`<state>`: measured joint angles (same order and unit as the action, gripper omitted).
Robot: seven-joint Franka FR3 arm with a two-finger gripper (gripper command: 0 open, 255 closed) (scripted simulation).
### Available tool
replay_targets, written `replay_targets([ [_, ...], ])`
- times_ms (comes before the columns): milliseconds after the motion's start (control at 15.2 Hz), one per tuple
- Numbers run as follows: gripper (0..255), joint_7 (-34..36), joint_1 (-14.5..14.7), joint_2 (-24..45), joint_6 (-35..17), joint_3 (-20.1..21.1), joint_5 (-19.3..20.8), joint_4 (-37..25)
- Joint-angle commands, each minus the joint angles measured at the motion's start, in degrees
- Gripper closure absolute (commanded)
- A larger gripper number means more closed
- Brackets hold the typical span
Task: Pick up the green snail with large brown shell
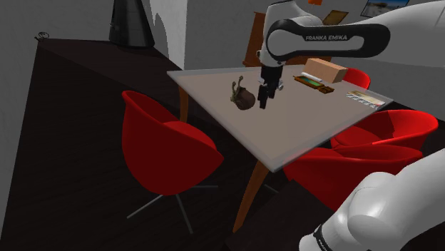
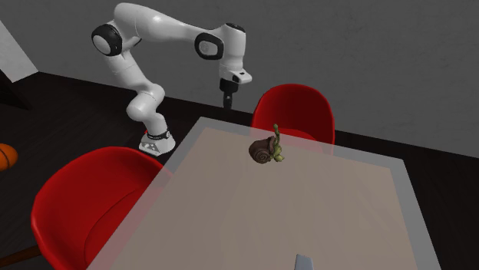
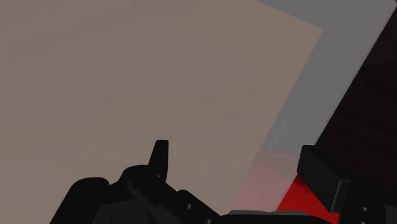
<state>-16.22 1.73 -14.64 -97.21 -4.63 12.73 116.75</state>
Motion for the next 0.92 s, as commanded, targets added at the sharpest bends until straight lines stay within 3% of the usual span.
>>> replay_targets([
  [0, 0, -1.1, -0.1, 3.6, -1.3, -0.2, 0.8, -3.4],
  [462, 0, -4.0, 0.0, 16.7, -3.4, -0.3, 3.0, -18.4],
  [858, 0, -6.9, 0.0, 28.9, -2.7, -0.2, 4.5, -35.0],
])
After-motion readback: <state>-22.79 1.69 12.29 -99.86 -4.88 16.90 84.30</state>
